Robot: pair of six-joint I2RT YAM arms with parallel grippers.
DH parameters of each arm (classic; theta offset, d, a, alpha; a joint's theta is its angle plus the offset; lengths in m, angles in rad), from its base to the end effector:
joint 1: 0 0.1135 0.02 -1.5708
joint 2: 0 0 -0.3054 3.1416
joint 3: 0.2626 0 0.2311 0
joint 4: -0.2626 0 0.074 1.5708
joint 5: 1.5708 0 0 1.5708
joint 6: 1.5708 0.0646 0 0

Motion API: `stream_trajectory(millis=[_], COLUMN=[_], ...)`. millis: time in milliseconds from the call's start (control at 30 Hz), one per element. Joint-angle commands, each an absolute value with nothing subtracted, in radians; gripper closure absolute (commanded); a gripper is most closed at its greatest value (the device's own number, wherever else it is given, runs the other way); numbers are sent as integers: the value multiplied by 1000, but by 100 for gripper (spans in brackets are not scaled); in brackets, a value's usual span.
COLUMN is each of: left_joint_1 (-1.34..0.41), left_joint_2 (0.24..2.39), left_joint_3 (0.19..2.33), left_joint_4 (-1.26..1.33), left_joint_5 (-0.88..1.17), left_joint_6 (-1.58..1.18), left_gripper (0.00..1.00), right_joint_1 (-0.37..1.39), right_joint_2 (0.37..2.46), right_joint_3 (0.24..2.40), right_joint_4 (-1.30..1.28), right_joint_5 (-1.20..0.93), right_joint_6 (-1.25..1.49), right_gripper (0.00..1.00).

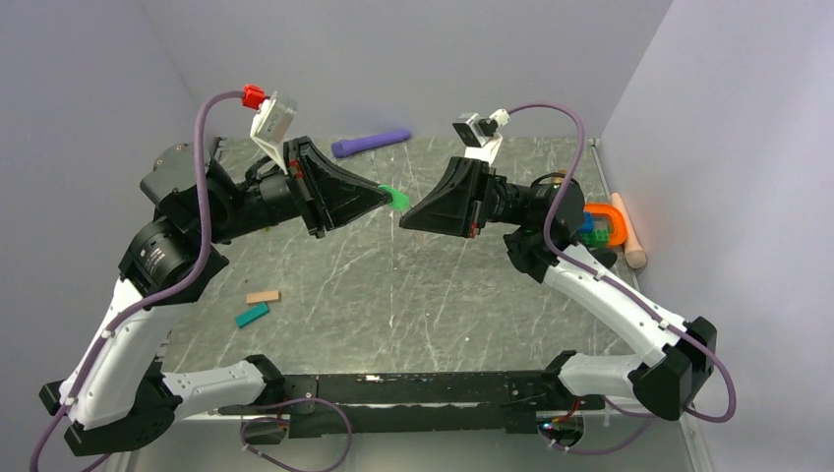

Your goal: Remove the keys from the keyring

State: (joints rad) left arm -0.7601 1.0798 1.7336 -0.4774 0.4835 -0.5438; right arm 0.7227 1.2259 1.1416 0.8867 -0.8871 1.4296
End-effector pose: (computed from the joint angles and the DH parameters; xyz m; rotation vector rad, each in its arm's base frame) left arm 0.0850 -0.1222 0.5892 0.6044 1.4519 -1.3887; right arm 0.1349 0.1857 0.5245 -0.6951 1.2359 2.2078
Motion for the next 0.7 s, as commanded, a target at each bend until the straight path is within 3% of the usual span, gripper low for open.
stream_trajectory(millis=[0,133,233,300,467,667], left_joint_1=[-762,-763,-762,-763,-763,-763], left_joint_2=[1055,1031,999,974,955,1028], left_joint_3=[1739,1755,1754,1745,1708,1679], left_joint_4=[-492,-582,-655,-692,-738,-797], left_joint_5=[454,425,383,356,359,484], left_joint_6=[-541,-511,-486,-471,-447,-402], left_gripper=[98,47,25,22,25,30], right_joint_1=[727,727,728,727,740,822], right_joint_2=[1173,1143,1146,1164,1201,1216], right_joint_3=[1182,1312,1438,1515,1581,1532], right_joint_4=[721,216,-227,-461,-876,-1074], right_joint_5=[-907,-933,-908,-876,-744,-581], right_joint_6=[1315,990,705,561,352,295], right_gripper=[100,100,100,100,100,100])
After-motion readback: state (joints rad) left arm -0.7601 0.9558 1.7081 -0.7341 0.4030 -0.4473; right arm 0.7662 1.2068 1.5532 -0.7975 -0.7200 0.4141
